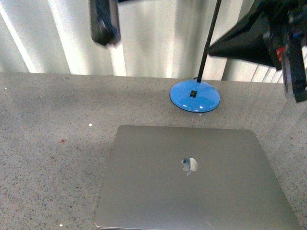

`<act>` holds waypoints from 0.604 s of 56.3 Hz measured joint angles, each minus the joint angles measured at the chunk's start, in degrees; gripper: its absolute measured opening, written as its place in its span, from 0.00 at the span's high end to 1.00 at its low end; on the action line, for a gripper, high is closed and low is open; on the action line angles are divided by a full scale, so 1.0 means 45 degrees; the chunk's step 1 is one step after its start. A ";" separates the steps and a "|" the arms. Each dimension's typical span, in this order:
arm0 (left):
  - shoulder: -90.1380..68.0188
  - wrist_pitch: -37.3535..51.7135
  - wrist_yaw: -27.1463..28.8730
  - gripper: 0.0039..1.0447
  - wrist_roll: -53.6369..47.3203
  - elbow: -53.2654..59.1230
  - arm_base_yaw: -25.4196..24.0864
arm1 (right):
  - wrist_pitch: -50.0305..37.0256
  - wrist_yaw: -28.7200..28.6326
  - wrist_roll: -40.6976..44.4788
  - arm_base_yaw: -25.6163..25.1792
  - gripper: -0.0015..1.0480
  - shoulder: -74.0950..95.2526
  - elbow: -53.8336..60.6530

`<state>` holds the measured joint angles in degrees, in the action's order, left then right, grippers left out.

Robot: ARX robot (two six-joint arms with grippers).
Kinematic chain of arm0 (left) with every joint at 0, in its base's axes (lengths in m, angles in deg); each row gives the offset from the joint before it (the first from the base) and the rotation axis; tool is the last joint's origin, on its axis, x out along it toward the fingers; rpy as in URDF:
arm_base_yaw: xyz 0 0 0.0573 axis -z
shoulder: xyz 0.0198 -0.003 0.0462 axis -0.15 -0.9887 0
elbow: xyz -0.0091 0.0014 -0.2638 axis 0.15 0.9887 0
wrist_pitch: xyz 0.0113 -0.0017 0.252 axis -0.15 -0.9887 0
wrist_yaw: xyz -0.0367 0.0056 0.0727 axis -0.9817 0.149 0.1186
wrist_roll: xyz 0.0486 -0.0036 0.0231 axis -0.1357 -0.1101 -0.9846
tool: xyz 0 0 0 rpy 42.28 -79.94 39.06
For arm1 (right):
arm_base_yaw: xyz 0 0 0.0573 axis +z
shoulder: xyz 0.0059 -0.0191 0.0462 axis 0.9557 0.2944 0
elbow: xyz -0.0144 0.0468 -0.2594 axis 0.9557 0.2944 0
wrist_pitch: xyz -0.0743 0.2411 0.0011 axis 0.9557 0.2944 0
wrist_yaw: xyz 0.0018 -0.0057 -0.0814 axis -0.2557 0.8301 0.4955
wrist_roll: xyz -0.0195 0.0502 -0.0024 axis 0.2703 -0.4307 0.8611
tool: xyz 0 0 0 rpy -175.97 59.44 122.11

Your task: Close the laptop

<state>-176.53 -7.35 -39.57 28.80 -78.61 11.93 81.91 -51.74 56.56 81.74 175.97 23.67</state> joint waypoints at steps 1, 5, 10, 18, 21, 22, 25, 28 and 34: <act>0.0282 0.0151 0.0000 0.97 0.0155 0.0087 -0.0107 | -0.0379 0.0039 -0.0214 0.0019 0.97 -0.0238 0.0126; 0.1457 0.0758 -0.0053 0.97 0.1020 0.0588 -0.0641 | -0.1957 0.0403 -0.1083 0.0083 0.97 -0.1185 0.0704; 0.2477 0.1258 -0.0112 0.97 0.1836 0.1117 -0.1234 | -0.3759 0.1088 -0.2205 0.0097 0.97 -0.2108 0.1375; 0.4396 0.2662 0.0238 0.97 0.4396 0.2098 -0.3313 | -0.7164 0.2676 -0.4541 -0.0194 0.97 -0.3648 0.1991; 0.4755 0.3143 0.0335 0.97 0.5479 0.2438 -0.4265 | -0.8199 0.3410 -0.5523 -0.0432 0.97 -0.4099 0.2035; 0.4813 0.3264 0.0457 0.97 0.5799 0.2516 -0.4541 | -0.8466 0.3653 -0.5746 -0.0495 0.97 -0.4216 0.2059; 0.4940 0.3793 0.0767 0.97 0.6926 0.2778 -0.5527 | -0.9126 0.4507 -0.6785 -0.0665 0.97 -0.4663 0.2200; 0.4969 0.4017 0.0957 0.97 0.7752 0.2885 -0.6193 | -0.9432 0.5008 -0.7363 -0.0763 0.97 -0.4979 0.2307; 0.5115 0.4182 0.1379 0.95 0.9544 0.2948 -0.7436 | -0.9772 0.5707 -0.8208 -0.0933 0.97 -0.5736 0.2589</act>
<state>-153.51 11.47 -33.36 71.75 -65.34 -21.54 37.93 -26.06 19.62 77.54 150.16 35.32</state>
